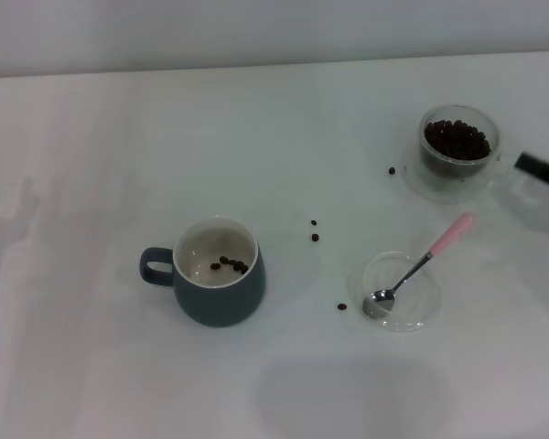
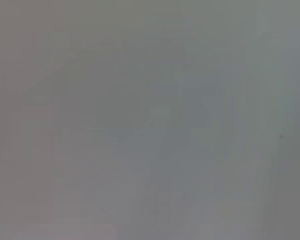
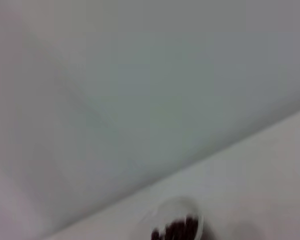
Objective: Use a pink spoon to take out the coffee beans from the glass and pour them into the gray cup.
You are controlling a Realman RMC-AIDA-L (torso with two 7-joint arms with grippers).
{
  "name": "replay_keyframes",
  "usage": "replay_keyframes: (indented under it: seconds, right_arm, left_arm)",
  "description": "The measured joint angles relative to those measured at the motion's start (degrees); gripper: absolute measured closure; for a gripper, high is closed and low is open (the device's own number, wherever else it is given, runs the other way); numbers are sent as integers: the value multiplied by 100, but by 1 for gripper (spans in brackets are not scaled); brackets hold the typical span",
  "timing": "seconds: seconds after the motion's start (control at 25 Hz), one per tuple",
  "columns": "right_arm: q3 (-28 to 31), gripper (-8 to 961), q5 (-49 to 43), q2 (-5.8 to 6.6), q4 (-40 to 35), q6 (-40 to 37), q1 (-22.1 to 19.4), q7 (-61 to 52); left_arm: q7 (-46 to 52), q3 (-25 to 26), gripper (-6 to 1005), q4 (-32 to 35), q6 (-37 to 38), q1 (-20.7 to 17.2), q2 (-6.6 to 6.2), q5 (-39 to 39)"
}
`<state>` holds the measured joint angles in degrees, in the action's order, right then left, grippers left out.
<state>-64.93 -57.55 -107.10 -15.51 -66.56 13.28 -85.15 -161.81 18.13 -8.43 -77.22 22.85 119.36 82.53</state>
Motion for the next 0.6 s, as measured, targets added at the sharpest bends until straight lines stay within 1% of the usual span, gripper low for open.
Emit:
replay_keyframes:
  seconds: [0.12, 0.16, 0.2, 0.24, 0.36, 0.4, 0.44, 0.48, 0.52, 0.6]
  right_arm:
    - [516, 242, 12, -7, -6, -199, -68, 346]
    - [743, 209, 27, -34, -15, -243, -95, 536]
    - [937, 197, 35, -78, -25, -262, -120, 772]
    - [1198, 185, 44, -160, -58, -275, -147, 1140]
    - [2042, 148, 56, -585, -186, -339, -183, 2794]
    - [2272, 136, 77, -690, -171, -398, -165, 3426]
    - [2464, 124, 164, -762, -4, -545, -104, 4196]
    - [2602, 112, 297, -796, 222, -722, -29, 4905]
    - [2681, 99, 520, -796, 497, -908, 71, 5565]
    - [2784, 75, 1031, -802, 920, -1134, 234, 6495]
  left_arm:
    - [0, -2, 112, 4, 32, 6, -4, -3]
    - [0, 0, 112, 5, 36, 7, -5, -3]
    - [1, 5, 112, 5, 40, 8, -5, -2]
    - [1, 16, 112, 5, 43, 8, -4, 8]
    - [2, 35, 111, 2, 55, 16, 1, 38]
    - [2, 36, 111, 2, 66, 25, 1, 45]
    - [2, 38, 111, 0, 82, 47, 1, 59]
    - [2, 37, 111, -6, 103, 69, 2, 79]
    - [2, 38, 111, -9, 121, 87, 2, 103]
    - [2, 40, 112, -14, 156, 116, 7, 197]
